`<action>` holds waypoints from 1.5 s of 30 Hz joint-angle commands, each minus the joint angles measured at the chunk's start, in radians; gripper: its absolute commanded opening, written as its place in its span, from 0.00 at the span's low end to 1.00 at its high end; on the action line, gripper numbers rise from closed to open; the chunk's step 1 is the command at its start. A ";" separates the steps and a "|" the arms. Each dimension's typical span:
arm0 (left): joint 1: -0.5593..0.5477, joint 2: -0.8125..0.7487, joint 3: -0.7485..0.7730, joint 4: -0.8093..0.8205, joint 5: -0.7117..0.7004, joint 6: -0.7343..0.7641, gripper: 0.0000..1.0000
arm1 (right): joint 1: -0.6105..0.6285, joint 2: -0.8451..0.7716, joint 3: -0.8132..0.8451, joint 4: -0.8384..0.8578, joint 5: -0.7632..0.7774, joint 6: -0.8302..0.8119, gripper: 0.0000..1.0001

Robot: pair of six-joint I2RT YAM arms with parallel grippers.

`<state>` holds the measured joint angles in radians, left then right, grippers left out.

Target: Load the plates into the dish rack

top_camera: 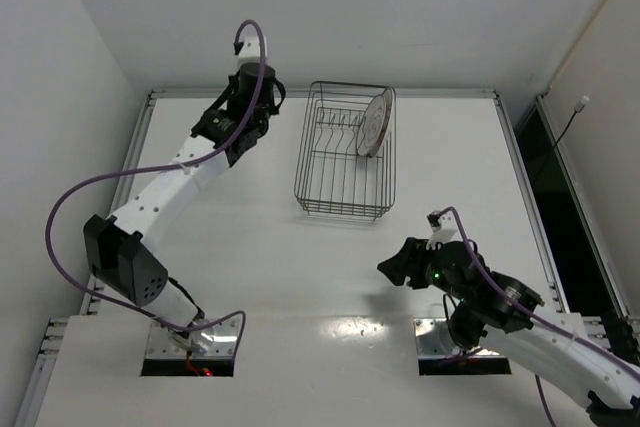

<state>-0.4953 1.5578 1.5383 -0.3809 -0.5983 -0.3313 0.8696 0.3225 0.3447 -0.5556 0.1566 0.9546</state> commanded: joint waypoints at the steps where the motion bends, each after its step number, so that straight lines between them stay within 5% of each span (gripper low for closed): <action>1: -0.078 -0.013 0.155 0.055 0.002 0.006 0.00 | 0.006 -0.014 0.016 0.020 0.017 0.019 0.54; 10: -0.134 0.082 0.241 0.483 0.566 -0.093 0.00 | 0.006 -0.043 0.007 0.010 0.017 0.019 0.54; 16: -0.115 0.204 0.206 0.681 0.699 -0.247 0.00 | 0.006 -0.062 0.007 0.000 0.017 0.019 0.54; 45: -0.106 0.441 0.128 0.794 0.617 -0.262 0.00 | 0.006 -0.091 -0.012 -0.009 0.026 0.019 0.54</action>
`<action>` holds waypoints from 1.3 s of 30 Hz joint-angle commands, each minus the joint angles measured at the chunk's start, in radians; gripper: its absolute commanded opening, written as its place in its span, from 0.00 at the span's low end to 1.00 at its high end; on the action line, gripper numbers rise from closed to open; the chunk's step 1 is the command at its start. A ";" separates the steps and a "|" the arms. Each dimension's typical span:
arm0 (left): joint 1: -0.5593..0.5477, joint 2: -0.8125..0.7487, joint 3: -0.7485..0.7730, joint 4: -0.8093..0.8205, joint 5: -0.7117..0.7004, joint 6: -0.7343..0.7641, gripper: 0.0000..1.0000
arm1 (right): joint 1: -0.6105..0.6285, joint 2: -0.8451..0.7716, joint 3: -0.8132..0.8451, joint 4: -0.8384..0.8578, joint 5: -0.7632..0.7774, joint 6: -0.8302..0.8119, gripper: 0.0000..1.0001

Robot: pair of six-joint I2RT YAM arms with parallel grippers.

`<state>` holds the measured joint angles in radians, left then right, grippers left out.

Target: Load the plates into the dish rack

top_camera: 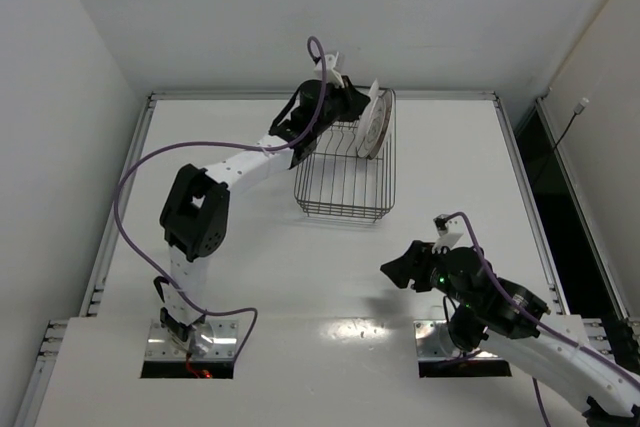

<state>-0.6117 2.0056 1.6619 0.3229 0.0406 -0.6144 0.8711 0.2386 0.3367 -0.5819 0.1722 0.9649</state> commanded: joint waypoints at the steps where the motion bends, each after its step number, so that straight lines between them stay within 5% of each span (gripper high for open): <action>1: 0.010 -0.007 -0.005 0.090 -0.036 0.030 0.00 | 0.005 -0.007 -0.004 0.017 0.010 0.009 0.54; 18: 0.001 0.062 0.084 0.027 -0.088 0.061 0.01 | 0.005 -0.035 -0.004 -0.001 0.020 0.018 0.57; 25: -0.008 0.033 0.119 -0.140 -0.108 0.041 0.37 | 0.005 -0.035 -0.004 -0.010 0.020 0.028 0.58; 28: -0.020 -0.019 0.084 -0.208 -0.108 0.029 0.42 | 0.005 -0.044 -0.004 -0.019 0.020 0.028 0.60; 39: -0.210 -0.465 -0.442 -0.206 -0.107 0.100 0.79 | 0.005 -0.004 0.015 -0.019 0.029 0.028 0.64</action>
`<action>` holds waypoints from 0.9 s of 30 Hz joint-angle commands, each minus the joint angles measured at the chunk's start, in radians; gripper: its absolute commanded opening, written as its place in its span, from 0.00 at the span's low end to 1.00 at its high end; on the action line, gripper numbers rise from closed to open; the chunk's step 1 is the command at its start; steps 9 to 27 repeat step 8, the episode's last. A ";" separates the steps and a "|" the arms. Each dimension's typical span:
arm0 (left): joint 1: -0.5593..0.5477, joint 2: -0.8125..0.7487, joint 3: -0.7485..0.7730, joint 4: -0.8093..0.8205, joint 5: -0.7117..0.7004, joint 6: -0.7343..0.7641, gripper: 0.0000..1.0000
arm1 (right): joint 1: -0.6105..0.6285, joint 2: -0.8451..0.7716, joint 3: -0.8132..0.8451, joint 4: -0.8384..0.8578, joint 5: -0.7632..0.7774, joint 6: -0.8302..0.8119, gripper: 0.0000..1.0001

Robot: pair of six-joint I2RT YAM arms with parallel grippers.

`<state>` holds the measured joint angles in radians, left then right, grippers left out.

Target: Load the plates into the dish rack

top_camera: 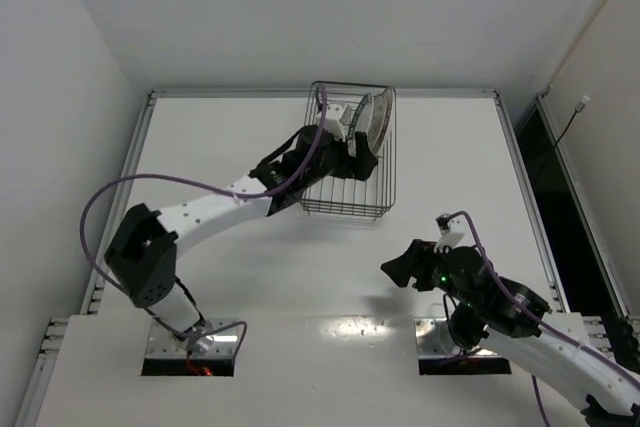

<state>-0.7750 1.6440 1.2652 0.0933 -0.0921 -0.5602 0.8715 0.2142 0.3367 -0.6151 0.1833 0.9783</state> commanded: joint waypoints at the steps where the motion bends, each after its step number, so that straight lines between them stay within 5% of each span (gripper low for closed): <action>1: -0.062 -0.152 -0.059 -0.010 0.035 0.063 0.79 | 0.004 0.020 0.015 0.014 0.018 0.025 0.64; 5: -0.156 -0.249 -0.092 -0.171 0.020 0.209 0.81 | 0.004 0.021 -0.005 0.014 0.027 0.025 0.66; 8: -0.259 -0.341 -0.170 -0.281 -0.237 0.325 0.81 | 0.004 0.008 -0.044 -0.001 0.048 0.034 0.66; 27: -0.259 -0.341 -0.170 -0.281 -0.237 0.325 0.81 | 0.004 0.008 -0.044 -0.001 0.048 0.034 0.66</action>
